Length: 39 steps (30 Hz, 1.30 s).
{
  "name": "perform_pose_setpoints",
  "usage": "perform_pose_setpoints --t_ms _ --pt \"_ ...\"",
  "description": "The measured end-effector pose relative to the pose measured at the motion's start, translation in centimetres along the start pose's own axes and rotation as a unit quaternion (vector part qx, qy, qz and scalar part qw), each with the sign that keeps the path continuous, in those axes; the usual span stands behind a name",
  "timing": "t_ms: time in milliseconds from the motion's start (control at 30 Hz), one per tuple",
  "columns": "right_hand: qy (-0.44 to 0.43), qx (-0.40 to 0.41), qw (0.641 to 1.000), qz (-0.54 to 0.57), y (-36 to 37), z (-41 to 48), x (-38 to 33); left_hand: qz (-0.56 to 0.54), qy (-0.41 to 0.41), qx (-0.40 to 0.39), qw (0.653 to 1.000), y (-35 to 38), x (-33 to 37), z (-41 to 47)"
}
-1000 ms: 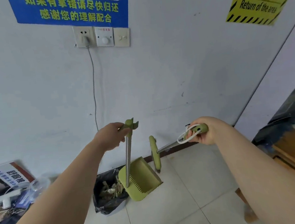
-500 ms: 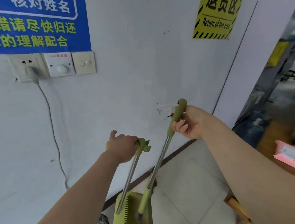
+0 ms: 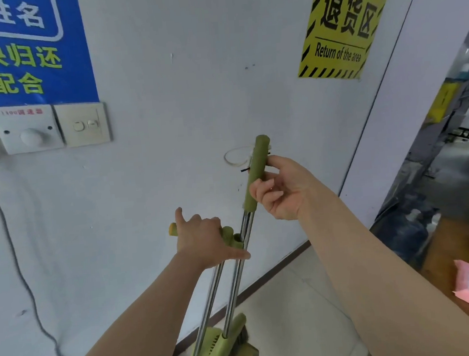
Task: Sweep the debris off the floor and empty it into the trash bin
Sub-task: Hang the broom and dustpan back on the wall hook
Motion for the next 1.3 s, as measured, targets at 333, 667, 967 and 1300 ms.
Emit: perform_pose_setpoints --t_ms 333,667,967,1300 --pt "0.016 -0.047 0.998 0.033 -2.5 5.5 -6.0 0.036 -0.121 0.038 0.991 0.3 3.0 8.9" --pt "0.007 -0.103 0.988 0.116 -1.9 10.3 -11.1 0.065 -0.117 0.072 0.988 -0.8 3.2 15.5" --pt "-0.003 -0.109 0.984 0.142 -0.4 14.0 -14.2 0.025 -0.123 0.075 0.989 -0.6 1.6 20.4" --pt "-0.084 -0.021 0.992 -0.090 -3.9 16.7 -20.6 0.031 -0.066 0.046 0.996 -0.8 2.3 24.8"
Point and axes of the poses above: each hand's wrist, its own z-axis towards the middle knuckle, its own y-axis out of the palm, x = y × z, the point moved 10 cm from there along z, towards the middle knuckle, and after that the axes turned 6 degrees about -x, right-handed, at the moved point
